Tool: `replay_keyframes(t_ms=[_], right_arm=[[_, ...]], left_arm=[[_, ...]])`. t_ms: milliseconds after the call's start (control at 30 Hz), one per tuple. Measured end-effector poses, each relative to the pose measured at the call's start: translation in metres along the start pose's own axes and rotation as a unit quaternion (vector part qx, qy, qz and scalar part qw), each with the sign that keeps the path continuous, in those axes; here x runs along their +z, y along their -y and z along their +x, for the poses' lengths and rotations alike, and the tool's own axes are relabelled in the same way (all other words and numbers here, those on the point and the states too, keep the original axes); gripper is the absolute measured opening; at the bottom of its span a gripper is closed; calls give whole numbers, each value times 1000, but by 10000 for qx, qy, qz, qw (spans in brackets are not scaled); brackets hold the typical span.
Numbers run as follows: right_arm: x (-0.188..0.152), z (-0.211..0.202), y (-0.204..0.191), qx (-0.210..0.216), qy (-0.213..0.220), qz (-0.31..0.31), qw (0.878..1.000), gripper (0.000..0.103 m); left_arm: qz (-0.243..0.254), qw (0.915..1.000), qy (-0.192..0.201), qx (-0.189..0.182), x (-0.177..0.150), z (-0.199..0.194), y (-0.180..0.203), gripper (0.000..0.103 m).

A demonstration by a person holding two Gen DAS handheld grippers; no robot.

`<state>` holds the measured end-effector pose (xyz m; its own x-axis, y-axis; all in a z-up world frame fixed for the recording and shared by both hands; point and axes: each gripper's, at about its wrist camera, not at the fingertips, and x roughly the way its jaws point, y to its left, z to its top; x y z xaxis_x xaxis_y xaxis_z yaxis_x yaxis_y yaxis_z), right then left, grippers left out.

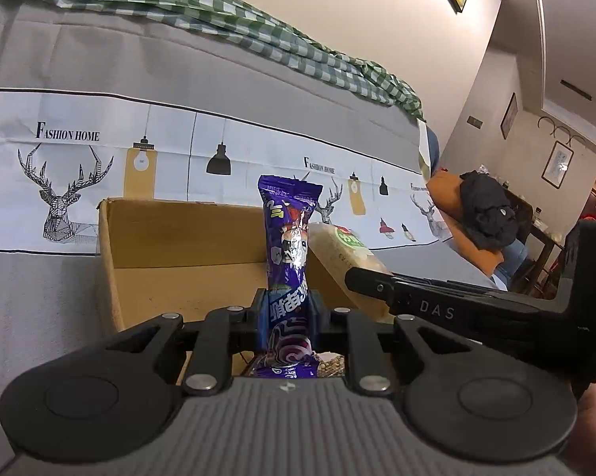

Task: Organize snacks
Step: 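Carry both held snacks over the cardboard box opening, then open both tools to drop the snacks into the box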

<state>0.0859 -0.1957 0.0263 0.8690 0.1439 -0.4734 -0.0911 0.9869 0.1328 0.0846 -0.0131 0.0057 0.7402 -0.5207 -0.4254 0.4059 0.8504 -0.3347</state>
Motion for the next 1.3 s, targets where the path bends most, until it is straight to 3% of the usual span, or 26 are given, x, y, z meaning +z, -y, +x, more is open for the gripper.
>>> replay_keyframes(t_ms=[733,767,833,933,1033,1133,1300], right_arm=[[3,-9,-2,44,336,-29,9994,37],[3,-9,-2,44,358,-22,9993,37],[4,-10,-1,88,404,16,9991,38],[4,-12,-2,-21,483,24,9988,56],[5,-13,-1,-80,515,41,9986,59],[4,-10,-2,-53,443,81,9990,59],[3,-7,-11,19,386,24,9992,59]], left_arm=[[157,9997,24,-179,-2,0,3,22],[143,9997,45,-176,-2,-1,3,23],[90,9998,41,-176,-2,0,2,40],[129,9998,101,-85,-1,-2,3,43],[111,9999,126,1,0,-4,1,43],[80,9997,183,110,1,-7,-3,42],[-232,9988,115,407,5,-13,-26,19]])
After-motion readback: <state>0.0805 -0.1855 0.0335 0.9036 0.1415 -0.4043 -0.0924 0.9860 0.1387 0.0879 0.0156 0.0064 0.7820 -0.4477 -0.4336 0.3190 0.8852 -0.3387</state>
